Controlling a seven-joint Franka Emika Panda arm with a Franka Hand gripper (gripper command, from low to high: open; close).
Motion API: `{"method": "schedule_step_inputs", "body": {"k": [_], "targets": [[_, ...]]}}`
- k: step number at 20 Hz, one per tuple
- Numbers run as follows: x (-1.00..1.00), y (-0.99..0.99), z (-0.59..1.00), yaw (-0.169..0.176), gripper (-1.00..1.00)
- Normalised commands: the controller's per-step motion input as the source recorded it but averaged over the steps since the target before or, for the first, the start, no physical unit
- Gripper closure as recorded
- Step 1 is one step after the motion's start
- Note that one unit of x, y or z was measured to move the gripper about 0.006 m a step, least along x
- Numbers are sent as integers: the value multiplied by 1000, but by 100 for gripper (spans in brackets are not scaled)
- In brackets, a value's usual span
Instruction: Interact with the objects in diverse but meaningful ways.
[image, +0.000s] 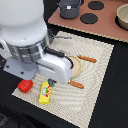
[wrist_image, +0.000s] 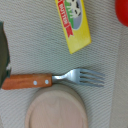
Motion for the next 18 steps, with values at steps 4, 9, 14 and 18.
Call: {"method": "schedule_step_inputs", "body": {"k": [4,9,14,18], "targets": [[-325,-140,-189,-80,-100],[-163,-226,-370,-82,-100],[-131,-262,-420,-74,-100],[-261,-149,-396,-60,-100]]}}
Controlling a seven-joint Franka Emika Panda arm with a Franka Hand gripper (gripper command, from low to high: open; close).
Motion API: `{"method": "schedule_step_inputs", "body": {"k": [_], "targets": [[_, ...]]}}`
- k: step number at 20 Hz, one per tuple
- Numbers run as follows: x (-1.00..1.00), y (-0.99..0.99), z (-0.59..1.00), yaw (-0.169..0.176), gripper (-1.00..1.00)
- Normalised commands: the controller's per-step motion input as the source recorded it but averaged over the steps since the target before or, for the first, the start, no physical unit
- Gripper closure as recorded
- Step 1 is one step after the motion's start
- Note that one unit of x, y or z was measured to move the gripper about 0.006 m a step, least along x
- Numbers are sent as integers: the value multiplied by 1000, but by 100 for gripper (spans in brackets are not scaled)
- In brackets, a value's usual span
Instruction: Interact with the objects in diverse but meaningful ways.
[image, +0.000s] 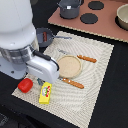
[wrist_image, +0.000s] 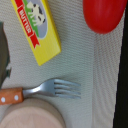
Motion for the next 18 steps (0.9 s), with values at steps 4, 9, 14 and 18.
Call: {"method": "schedule_step_inputs", "body": {"k": [4,9,14,18], "targets": [[-303,-131,-404,-54,-100],[-285,-107,-402,-49,-100],[-263,-102,-414,-45,-100],[-243,-74,-393,-34,-100]]}}
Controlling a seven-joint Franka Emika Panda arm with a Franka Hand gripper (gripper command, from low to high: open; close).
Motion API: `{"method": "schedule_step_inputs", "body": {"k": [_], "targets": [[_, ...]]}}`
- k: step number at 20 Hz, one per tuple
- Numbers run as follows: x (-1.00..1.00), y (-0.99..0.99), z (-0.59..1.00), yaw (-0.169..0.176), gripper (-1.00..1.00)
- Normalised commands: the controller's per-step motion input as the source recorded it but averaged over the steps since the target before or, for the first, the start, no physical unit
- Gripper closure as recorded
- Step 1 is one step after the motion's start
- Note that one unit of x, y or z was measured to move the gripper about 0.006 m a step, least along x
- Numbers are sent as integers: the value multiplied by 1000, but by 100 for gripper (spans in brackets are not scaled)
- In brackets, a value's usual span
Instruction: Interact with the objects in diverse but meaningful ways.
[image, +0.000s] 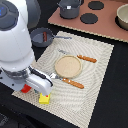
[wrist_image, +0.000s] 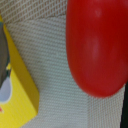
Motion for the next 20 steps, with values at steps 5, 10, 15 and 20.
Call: {"method": "schedule_step_inputs", "body": {"k": [5,10,15,20], "targets": [[-202,-110,-363,-13,100],[-121,-130,-330,-1,100],[-75,-65,-222,0,100],[-23,-1,-86,0,100]]}}
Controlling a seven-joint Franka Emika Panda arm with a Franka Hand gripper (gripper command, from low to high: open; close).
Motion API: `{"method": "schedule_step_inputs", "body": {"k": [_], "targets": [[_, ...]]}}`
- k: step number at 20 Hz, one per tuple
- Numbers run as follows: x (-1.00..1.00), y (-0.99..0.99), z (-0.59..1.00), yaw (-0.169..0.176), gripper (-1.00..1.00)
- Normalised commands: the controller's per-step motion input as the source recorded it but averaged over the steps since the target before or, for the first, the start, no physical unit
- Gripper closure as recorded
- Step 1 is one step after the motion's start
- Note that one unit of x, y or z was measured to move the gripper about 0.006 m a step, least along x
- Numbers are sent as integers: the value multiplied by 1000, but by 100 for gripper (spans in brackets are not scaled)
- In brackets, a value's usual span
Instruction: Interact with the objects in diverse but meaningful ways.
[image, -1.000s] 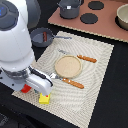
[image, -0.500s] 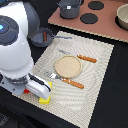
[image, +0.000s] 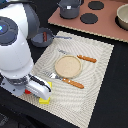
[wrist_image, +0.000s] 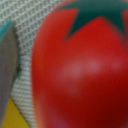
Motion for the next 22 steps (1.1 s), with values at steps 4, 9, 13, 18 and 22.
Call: {"method": "schedule_step_inputs", "body": {"k": [4,9,13,18,22], "targets": [[-20,7,219,0,100],[-158,409,1000,60,100],[-57,602,874,163,100],[85,511,552,233,100],[226,469,195,235,100]]}}
